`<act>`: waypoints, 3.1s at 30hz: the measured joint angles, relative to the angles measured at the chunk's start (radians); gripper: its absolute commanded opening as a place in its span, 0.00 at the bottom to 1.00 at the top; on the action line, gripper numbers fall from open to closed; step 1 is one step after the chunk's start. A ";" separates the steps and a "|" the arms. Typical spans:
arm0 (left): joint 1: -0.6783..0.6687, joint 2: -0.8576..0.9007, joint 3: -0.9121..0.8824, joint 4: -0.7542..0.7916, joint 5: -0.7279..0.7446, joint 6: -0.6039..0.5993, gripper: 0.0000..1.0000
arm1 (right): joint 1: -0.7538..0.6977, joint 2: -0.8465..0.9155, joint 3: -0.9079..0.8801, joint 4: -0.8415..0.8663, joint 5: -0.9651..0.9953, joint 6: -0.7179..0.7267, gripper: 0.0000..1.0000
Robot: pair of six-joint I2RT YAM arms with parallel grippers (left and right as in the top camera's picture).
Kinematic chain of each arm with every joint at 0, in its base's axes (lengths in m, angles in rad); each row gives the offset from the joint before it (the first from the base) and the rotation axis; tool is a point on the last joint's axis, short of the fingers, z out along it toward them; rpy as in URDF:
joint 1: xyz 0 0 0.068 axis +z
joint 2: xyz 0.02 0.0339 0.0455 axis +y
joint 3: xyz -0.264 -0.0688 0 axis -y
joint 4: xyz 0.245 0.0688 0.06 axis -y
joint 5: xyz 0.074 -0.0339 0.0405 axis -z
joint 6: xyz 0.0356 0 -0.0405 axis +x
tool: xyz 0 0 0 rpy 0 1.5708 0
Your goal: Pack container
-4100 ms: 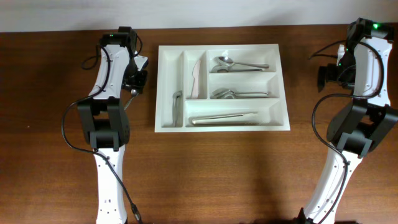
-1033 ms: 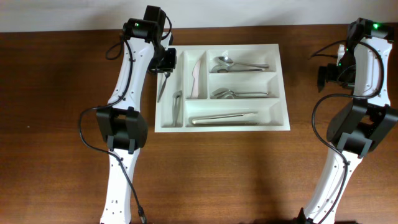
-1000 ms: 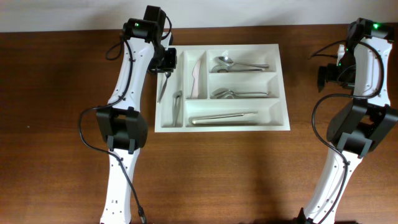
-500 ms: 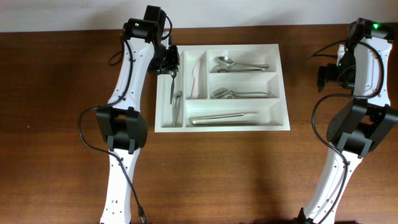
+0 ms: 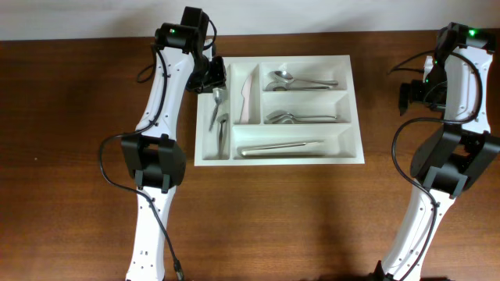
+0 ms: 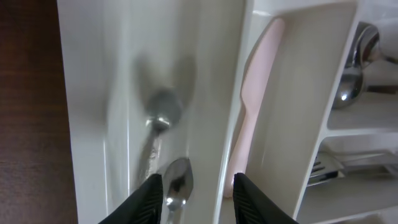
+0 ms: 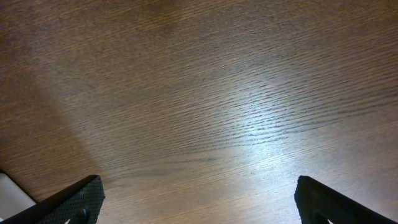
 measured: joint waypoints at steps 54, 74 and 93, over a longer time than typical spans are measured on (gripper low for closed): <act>0.281 -1.857 -0.982 -0.142 -0.129 0.199 0.99 | 0.000 0.000 0.000 0.000 0.000 0.000 0.99; 0.281 -2.003 -1.361 -0.101 -0.156 0.013 0.99 | 0.000 0.000 0.000 0.000 0.000 0.000 0.99; 0.281 -2.196 -2.078 0.730 0.011 0.459 0.99 | 0.000 0.000 0.000 0.000 0.000 0.000 0.99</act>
